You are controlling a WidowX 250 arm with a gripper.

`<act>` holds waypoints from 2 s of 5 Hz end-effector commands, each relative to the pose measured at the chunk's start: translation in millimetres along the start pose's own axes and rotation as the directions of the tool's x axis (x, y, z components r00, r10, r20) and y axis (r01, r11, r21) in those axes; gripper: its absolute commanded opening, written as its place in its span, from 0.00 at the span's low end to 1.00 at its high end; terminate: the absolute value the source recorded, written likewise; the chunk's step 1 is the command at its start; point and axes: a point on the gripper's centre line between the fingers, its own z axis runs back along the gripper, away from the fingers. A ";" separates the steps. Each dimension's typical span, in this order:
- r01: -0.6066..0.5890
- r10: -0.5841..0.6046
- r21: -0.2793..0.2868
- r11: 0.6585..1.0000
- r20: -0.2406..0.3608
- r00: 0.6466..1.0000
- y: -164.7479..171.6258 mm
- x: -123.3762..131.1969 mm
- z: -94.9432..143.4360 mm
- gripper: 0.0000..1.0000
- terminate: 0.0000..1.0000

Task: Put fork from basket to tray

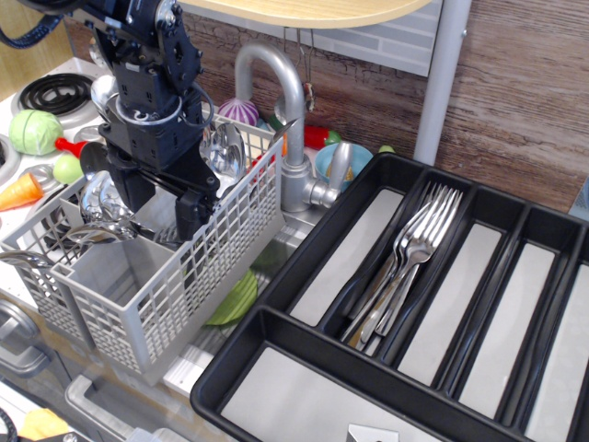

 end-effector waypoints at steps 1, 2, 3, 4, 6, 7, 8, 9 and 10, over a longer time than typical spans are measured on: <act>0.000 0.000 0.000 1.000 0.000 1.000 0.0 0.0 0.0 1.00 0.00; 0.189 -0.198 0.121 0.974 0.063 0.978 -5.3 -2.7 0.9 1.00 0.00; 0.366 -0.397 0.233 0.901 0.104 0.912 -10.2 -5.1 3.8 1.00 0.00; 0.485 -0.556 0.376 0.790 0.104 0.825 -14.5 -8.8 2.2 1.00 0.00; 0.514 -0.614 0.437 0.738 0.118 0.781 -13.7 -5.3 -8.4 1.00 0.00; 0.530 -0.633 0.453 0.717 0.104 0.767 -9.3 2.1 -5.5 1.00 0.00; 0.541 -0.648 0.464 0.701 0.099 0.755 -5.2 7.6 -5.6 1.00 0.00; 0.530 -0.657 0.494 0.689 0.117 0.745 -3.8 7.1 -14.1 1.00 0.00; 0.532 -0.653 0.468 0.706 0.140 0.744 1.1 9.6 -26.4 1.00 0.00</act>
